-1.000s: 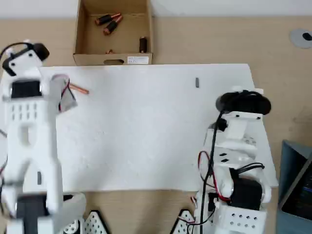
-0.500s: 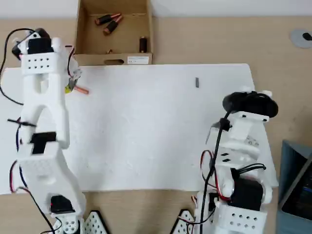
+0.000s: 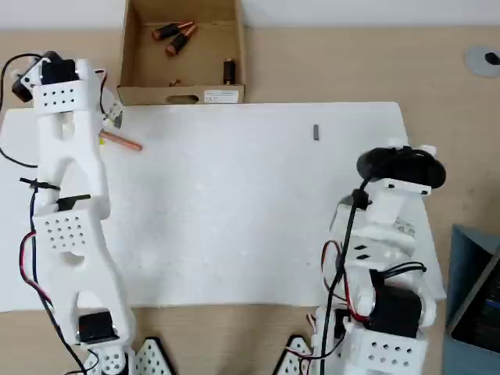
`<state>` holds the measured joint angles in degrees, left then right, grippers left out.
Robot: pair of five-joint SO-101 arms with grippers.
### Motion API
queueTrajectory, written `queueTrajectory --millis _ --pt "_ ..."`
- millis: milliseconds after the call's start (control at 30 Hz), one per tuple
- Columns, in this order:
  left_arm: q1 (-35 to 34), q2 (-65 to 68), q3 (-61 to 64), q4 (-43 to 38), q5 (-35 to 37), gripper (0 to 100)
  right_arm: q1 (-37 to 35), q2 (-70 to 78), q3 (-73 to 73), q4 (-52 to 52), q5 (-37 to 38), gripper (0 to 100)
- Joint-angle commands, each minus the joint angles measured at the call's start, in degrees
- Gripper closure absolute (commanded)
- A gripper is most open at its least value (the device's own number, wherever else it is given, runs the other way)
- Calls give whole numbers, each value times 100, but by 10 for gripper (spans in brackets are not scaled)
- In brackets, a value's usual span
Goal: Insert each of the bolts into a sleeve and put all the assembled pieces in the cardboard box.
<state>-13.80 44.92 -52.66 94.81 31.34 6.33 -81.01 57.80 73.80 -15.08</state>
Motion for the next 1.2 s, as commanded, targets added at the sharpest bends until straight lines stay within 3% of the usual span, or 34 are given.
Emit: queueTrajectory --millis 0,700,900,1167 --pt "-44 101 -440 -9 26 843 75 -66 4 -114 -62 990" --pt "-431 1965 -2101 -9 35 847 57 -66 -4 -114 -26 990" --pt "-431 2009 -2066 9 18 1000 48 -66 -4 -114 -26 990" --pt "-422 1938 -2136 88 9 999 48 -66 -75 -114 -26 990"
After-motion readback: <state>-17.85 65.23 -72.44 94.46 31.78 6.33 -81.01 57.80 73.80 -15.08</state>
